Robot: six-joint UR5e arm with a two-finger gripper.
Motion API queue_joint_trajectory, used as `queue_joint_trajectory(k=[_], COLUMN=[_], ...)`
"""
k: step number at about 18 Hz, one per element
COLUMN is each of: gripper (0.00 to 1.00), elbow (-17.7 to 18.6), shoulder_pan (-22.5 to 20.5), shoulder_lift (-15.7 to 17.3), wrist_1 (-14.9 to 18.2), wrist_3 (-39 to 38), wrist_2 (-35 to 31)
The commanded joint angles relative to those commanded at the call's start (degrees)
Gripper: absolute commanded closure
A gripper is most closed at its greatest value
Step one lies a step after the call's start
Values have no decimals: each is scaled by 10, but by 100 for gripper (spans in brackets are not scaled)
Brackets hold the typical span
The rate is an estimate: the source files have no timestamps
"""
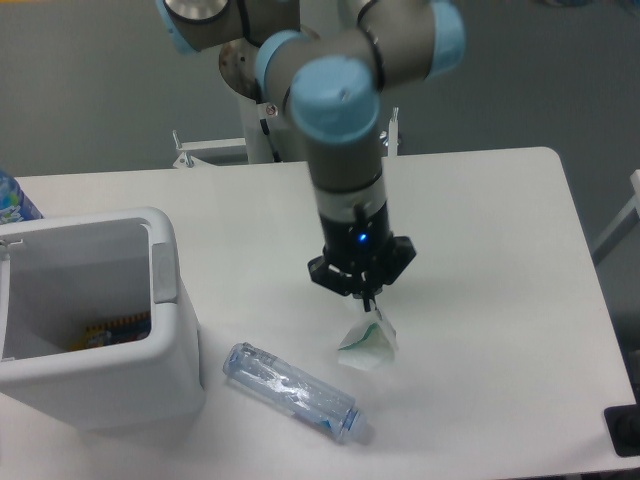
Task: Place the trash in the trash can
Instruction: 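Close the gripper on the crumpled white paper, then lift the paper and carry it over the white trash bin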
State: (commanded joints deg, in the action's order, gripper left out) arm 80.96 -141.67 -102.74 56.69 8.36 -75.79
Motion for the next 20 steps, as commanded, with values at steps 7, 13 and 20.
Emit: queue_joint_trajectory(k=[7, 13, 20], gripper=[100, 100, 100], elbow=[-42, -36, 0], shoulder_pan=[-12, 53, 127], shoulder_lift=[12, 18, 33], wrist_1=[-4, -6, -6], wrist_3=[-98, -104, -102], wrist_2=[178, 242, 241])
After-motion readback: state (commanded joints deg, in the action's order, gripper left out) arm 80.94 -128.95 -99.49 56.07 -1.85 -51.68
